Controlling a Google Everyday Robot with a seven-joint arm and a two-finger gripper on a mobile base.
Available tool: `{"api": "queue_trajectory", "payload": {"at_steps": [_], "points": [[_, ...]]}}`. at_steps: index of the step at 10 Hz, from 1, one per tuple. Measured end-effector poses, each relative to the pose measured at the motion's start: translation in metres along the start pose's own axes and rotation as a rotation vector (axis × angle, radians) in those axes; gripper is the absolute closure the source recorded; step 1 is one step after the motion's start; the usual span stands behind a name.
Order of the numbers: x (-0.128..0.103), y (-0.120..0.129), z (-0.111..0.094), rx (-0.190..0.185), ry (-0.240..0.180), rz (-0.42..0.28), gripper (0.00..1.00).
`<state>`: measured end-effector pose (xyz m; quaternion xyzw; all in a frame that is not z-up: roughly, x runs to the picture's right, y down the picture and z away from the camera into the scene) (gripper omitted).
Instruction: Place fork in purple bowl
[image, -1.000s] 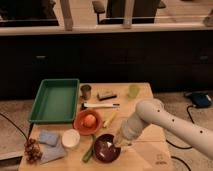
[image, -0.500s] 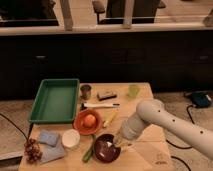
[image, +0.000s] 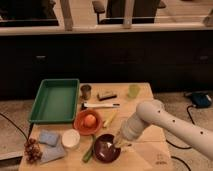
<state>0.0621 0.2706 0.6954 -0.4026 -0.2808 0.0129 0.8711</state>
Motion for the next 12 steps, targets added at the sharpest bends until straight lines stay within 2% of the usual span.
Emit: {"api": "queue_trajectory", "payload": {"at_steps": [2, 12], "points": [[0.0004, 0.0009, 0.0017, -0.003, 0.001, 0.005, 0.21], [0.0021, 0.0041, 0.0070, -0.012, -0.008, 0.007, 0.20]]}}
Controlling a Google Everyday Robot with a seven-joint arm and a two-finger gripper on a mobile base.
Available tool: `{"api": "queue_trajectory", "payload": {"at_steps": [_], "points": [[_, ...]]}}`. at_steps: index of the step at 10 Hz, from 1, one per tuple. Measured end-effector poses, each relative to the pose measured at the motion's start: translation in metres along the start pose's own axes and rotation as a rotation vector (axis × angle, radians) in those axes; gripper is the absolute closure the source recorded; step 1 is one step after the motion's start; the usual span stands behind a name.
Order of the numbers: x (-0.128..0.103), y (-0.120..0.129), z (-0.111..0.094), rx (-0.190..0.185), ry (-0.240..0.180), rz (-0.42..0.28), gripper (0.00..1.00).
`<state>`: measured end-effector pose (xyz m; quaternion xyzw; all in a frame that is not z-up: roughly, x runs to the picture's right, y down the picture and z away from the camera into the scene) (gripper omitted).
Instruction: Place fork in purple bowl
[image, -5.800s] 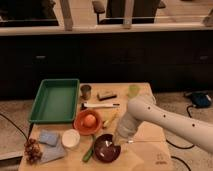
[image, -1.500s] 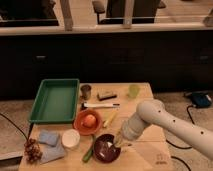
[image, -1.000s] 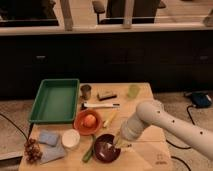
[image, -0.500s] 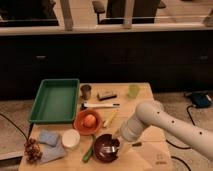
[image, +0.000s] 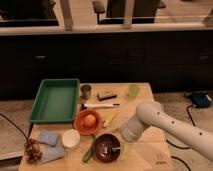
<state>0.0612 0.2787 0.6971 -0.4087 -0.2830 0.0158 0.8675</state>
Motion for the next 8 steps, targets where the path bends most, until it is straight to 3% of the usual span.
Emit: {"api": "queue_trajectory", "payload": {"at_steps": [8], "points": [[-0.0007, 0.0021, -0.0016, 0.014, -0.025, -0.034, 0.20]]}}
